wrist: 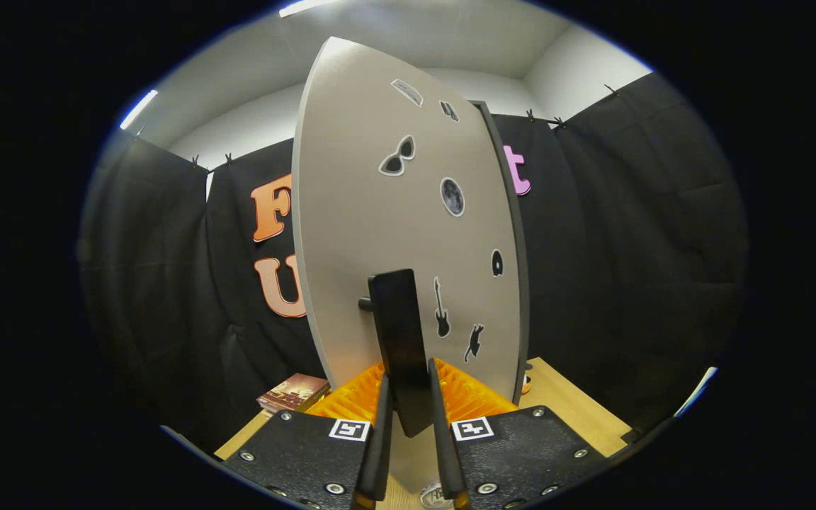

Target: Open the shoe cabinet door, grab the shoes and put them into the shoe cabinet, then close the shoe cabinet door.

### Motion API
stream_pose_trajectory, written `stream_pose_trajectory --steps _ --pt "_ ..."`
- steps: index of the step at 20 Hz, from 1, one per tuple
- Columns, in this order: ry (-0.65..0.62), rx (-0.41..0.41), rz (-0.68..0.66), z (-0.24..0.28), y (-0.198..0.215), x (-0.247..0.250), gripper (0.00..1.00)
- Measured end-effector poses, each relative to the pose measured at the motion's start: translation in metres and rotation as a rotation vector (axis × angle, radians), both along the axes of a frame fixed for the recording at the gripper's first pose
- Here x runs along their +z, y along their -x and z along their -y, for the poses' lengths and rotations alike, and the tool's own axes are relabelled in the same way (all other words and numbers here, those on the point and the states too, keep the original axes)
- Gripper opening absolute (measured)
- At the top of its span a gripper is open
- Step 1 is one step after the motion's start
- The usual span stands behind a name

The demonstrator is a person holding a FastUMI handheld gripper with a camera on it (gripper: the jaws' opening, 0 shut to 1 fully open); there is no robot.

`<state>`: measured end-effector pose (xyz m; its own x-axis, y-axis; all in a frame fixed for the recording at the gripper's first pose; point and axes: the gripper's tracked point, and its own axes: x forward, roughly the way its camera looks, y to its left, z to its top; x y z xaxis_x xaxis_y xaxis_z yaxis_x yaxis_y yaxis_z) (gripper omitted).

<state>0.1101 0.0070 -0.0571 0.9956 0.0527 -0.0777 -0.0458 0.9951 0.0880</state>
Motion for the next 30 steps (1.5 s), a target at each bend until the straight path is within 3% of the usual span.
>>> stream_pose_trajectory --steps 14,30 --pt "0.011 0.014 0.016 0.054 0.033 0.001 0.28" --pt "0.006 -0.136 0.033 0.158 0.052 0.006 0.28"
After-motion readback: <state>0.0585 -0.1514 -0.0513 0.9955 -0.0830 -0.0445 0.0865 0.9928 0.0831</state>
